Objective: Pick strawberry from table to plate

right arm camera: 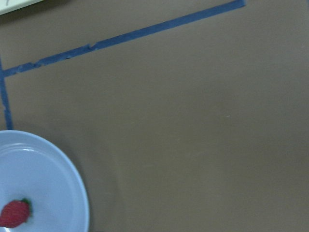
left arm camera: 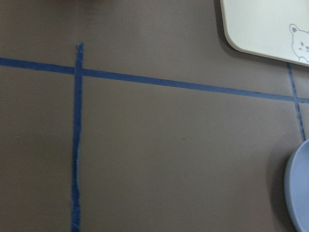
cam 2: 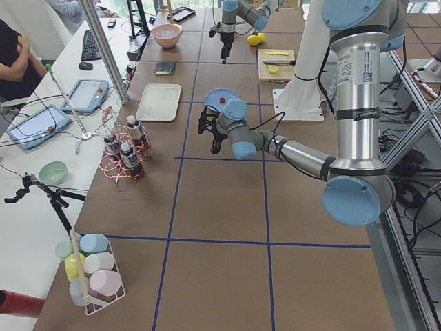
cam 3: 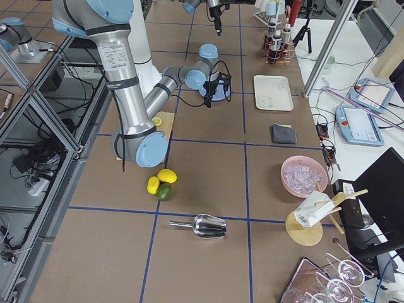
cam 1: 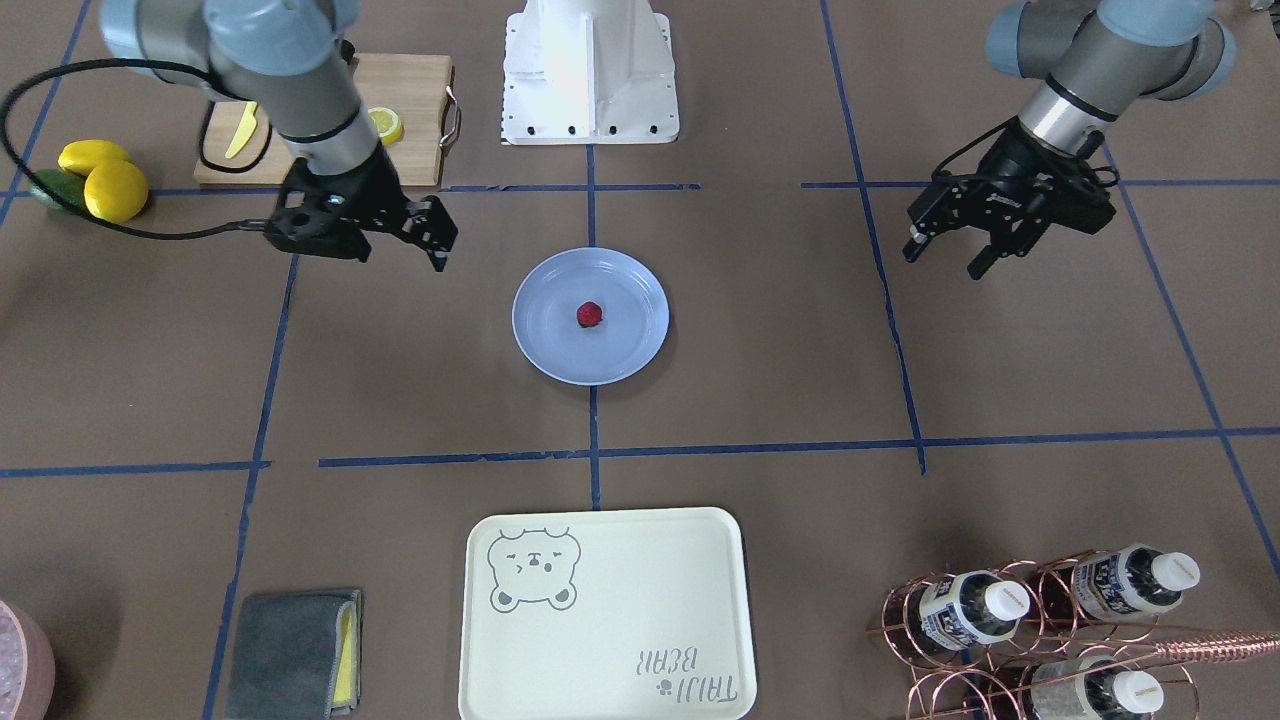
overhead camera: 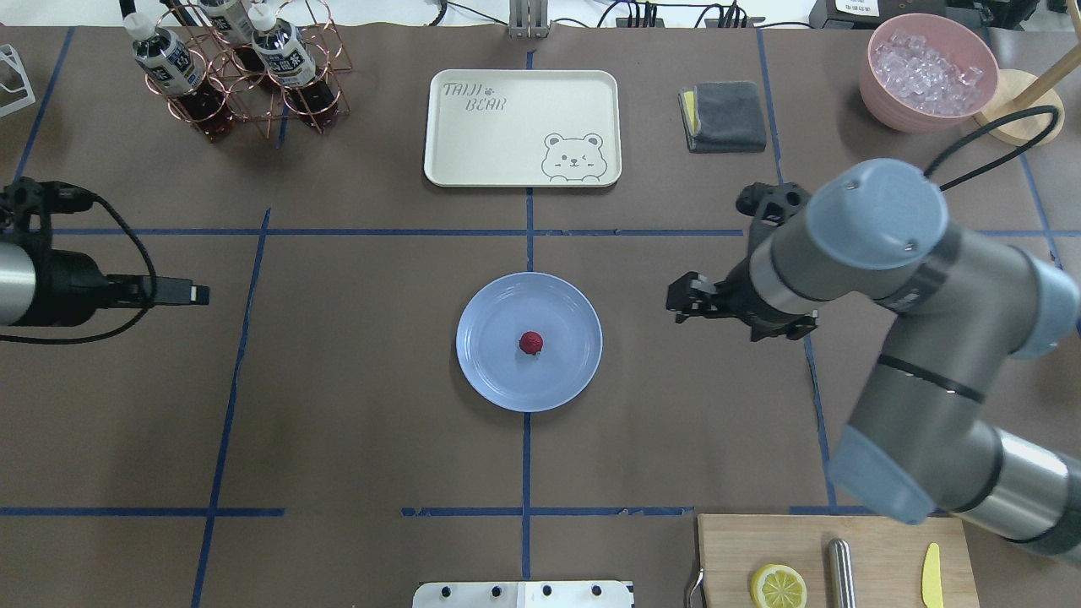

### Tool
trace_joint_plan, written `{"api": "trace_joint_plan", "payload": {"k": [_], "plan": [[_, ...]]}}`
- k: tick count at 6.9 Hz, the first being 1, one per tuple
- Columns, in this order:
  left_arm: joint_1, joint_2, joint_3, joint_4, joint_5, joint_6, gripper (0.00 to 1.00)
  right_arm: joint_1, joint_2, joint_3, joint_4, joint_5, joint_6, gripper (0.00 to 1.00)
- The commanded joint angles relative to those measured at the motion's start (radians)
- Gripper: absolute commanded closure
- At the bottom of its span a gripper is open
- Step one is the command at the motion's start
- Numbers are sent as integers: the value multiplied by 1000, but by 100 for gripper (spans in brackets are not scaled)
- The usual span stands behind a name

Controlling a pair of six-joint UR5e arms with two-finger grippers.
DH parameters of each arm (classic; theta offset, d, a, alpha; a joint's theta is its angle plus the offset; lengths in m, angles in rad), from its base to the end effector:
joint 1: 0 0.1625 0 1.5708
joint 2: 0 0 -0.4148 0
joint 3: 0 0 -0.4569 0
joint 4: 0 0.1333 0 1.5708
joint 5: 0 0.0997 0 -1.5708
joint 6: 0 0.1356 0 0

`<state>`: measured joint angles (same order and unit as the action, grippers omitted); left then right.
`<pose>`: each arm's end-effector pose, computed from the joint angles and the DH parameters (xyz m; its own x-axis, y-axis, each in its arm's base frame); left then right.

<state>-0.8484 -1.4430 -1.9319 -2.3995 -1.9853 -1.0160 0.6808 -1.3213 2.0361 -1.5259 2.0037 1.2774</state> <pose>0.3037 -0.4636 0.4417 0.5130 0.1472 -0.8457 0.2164 0.9312 0.2933 -0.4217 -0.4399 0.2856 0.6396 0.1803 0.7472 -0.1691 0.9813 -0.0920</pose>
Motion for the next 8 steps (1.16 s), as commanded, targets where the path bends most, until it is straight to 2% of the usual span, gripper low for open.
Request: {"api": "trace_joint_plan", "payload": {"k": [1,2,3,5,6,8], "plan": [[-233,152,4,0,-20,428,1,293,-227,41,3,198,-447,0],[-324,182,43,3,-147,623,1,435,-304,17,1,272,-669,0],[-468,177,113,5,-247,751,1,553,-338,-38,-10,317,-863,0],[-544,168,81,270,-341,897,1,751,-377,-144,-14,372,-1147,0],[-605,149,70,406,-380,959,1,807,-403,-181,-14,374,-1244,0],[-632,141,-37,671,-379,999,1,865,-404,-249,-16,374,-1369,0]]}}
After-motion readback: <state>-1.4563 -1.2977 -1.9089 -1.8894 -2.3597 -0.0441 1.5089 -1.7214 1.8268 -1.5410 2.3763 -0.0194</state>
